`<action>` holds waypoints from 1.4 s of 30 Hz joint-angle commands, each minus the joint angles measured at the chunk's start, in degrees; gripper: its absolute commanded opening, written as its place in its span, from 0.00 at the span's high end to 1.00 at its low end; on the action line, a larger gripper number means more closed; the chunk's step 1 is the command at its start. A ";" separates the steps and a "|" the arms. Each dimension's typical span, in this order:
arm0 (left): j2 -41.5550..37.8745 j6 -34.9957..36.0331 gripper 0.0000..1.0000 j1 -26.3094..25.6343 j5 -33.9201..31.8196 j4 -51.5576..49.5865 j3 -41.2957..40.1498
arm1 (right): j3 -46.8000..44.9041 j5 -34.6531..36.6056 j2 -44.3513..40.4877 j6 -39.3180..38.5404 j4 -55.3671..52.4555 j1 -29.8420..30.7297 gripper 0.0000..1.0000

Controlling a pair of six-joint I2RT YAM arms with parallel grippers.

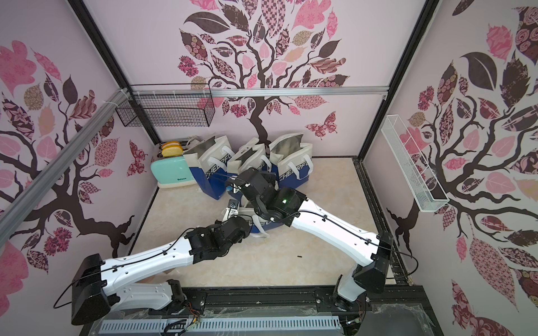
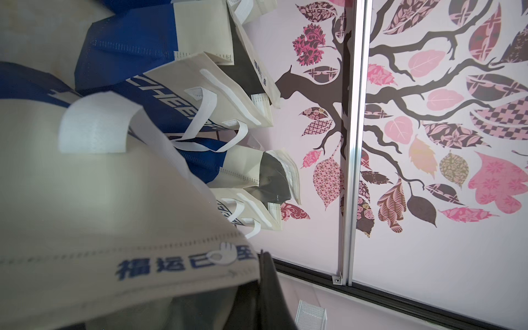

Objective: Open the takeout bag
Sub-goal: Open the takeout bag at the center of the board, then reset both arms

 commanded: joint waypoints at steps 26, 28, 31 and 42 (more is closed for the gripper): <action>5.15 -4.32 0.59 1.32 5.24 19.75 1.16 | -21.36 -8.23 -29.56 62.24 -5.96 -16.19 0.23; 3.57 -5.02 0.44 1.39 4.89 20.10 0.16 | -23.46 -12.50 -31.57 65.48 -7.18 -19.68 0.23; -0.67 -5.04 0.02 1.50 4.87 20.06 -1.69 | -26.66 -18.10 -33.76 70.04 -7.70 -23.73 0.22; -35.40 12.91 0.02 2.01 15.13 24.11 -18.26 | -41.56 -15.99 -38.76 77.60 9.31 -26.04 0.01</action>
